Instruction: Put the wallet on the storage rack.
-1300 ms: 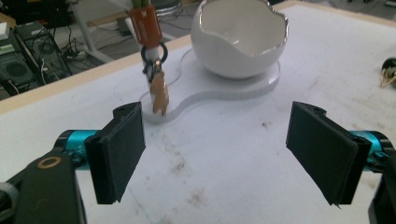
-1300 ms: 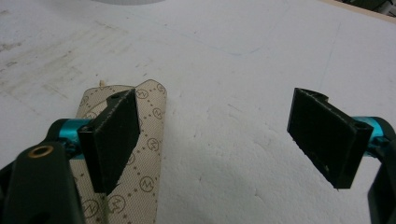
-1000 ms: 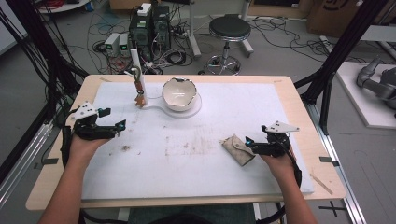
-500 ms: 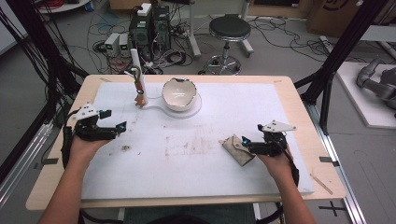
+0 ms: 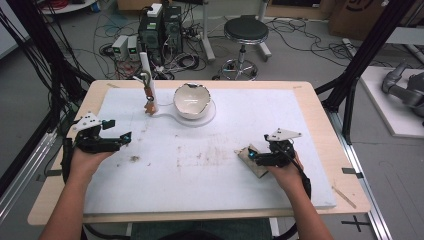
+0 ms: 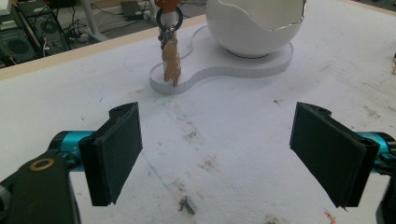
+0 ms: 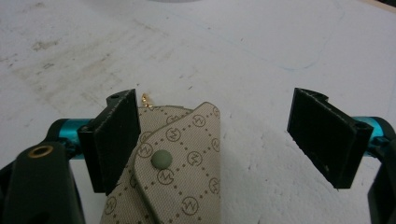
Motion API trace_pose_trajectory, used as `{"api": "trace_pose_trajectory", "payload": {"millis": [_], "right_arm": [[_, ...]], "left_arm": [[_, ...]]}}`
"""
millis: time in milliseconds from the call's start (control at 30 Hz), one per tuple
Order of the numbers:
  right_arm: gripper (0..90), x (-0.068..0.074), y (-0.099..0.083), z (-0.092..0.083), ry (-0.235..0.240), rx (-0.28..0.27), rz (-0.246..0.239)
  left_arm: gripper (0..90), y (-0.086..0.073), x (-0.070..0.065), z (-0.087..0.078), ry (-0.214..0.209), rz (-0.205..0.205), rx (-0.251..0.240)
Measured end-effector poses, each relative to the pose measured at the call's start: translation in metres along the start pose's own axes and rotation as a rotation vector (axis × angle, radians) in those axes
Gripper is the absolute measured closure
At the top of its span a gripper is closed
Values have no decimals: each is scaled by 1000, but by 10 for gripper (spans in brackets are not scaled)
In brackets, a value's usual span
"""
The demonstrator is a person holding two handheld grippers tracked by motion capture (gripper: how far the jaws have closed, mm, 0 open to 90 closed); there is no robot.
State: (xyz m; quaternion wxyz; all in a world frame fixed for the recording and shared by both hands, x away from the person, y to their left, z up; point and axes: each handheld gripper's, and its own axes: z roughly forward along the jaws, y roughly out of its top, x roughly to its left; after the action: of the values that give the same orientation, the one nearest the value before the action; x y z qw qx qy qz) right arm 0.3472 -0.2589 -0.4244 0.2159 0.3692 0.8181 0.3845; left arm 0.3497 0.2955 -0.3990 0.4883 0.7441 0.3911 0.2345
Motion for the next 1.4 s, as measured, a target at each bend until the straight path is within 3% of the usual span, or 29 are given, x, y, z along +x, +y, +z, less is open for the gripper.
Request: {"api": "trace_pose_trajectory", "payload": {"millis": [300, 567, 667, 767, 900, 1100, 1400], "right_arm": [[173, 8, -2, 12, 25, 80, -11], [173, 12, -2, 17, 43, 110, -13], [173, 15, -4, 23, 45, 167, -36], [173, 15, -6, 27, 51, 211, -27], [182, 13, -7, 27, 61, 213, 3], [324, 13, -6, 24, 80, 210, 4], [366, 9, -4, 23, 114, 205, 15]], "left_arm": [[169, 1, -2, 1, -6, 2, 0], [169, 0, -1, 2, -5, 0, 4], [169, 0, -1, 2, -5, 1, 4], [169, 0, -1, 1, -5, 0, 5], [169, 0, 0, 2, -4, 3, 8], [169, -1, 0, 2, -2, 3, 11], [169, -1, 1, 2, 0, -2, 8]]}}
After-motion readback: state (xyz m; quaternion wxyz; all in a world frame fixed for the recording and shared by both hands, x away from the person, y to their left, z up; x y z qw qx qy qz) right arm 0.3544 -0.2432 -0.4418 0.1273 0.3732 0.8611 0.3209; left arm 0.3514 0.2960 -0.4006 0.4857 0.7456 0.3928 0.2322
